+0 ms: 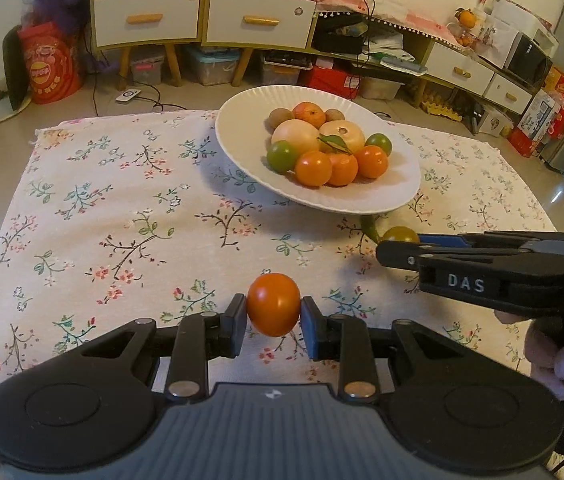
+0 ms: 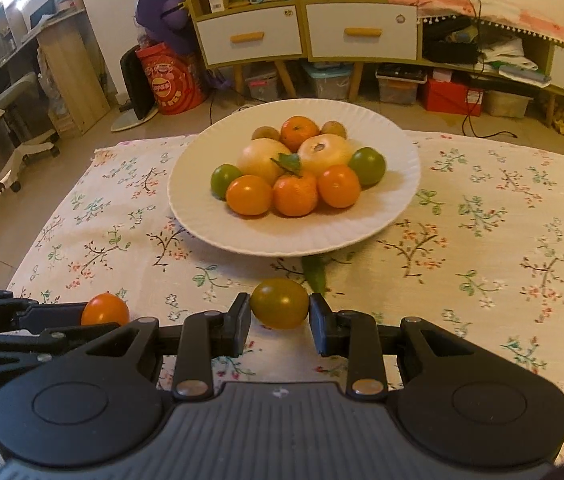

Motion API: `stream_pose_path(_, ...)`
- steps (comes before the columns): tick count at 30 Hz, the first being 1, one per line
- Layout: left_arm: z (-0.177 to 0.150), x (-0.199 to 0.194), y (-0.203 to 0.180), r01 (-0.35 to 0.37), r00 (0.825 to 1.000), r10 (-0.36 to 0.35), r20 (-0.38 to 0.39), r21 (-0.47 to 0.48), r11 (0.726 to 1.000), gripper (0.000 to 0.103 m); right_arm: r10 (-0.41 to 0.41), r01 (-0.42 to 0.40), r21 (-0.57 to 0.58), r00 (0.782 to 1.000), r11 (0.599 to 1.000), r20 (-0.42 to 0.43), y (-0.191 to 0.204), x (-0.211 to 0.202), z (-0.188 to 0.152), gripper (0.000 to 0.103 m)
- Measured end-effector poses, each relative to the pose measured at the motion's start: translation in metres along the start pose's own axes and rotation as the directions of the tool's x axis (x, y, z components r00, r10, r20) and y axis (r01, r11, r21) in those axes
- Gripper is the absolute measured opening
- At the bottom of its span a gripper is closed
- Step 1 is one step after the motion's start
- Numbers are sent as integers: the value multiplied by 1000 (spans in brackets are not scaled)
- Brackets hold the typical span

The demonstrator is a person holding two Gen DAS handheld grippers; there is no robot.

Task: Organize fruits
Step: 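Carry the orange in the left tool while the right tool carries its olive-brown fruit over the plate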

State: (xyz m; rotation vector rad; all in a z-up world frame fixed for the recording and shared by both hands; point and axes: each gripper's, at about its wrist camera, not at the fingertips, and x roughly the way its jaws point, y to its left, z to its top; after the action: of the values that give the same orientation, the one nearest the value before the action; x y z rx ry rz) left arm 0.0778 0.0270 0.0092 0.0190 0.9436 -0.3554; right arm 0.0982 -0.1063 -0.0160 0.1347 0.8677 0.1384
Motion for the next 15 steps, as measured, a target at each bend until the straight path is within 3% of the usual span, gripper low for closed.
stream_pose_path(15,12,9,-21,22,999,-22,31,-9,1000,7,-7,5,37,999,999,34,-37,-21,3,28)
